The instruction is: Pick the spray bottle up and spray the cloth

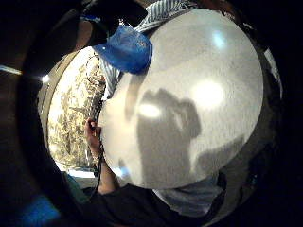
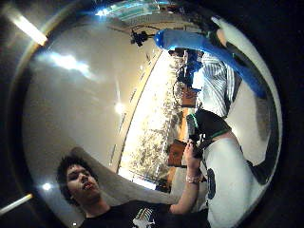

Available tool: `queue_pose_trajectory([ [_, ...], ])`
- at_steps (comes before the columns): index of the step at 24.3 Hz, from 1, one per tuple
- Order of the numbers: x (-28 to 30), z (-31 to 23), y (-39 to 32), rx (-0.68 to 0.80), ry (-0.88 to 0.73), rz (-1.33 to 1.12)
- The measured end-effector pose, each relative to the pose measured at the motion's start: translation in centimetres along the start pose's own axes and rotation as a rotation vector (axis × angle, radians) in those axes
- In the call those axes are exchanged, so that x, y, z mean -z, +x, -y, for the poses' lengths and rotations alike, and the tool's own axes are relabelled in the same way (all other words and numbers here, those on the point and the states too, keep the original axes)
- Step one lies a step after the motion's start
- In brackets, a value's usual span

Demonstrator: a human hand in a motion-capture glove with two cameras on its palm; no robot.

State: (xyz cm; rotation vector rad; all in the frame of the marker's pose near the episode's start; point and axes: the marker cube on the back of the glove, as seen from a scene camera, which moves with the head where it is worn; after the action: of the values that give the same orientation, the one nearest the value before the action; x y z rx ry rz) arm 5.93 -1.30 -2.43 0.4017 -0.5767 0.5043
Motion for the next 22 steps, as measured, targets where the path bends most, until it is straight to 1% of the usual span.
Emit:
queue_pose_trajectory([
  [4, -1.1, 3.4, 0.2, -0.028, 0.034, -0.025],
  [7, -1.7, 4.7, 0.2, -0.037, 0.044, -0.04],
  [10, -2.0, 5.1, 0.2, -0.032, 0.068, -0.056],
  [16, -1.5, 5.4, 0.0, 0.014, 0.174, -0.105],
  [22, -1.2, 5.1, -0.2, 0.05, 0.185, -0.093],
])
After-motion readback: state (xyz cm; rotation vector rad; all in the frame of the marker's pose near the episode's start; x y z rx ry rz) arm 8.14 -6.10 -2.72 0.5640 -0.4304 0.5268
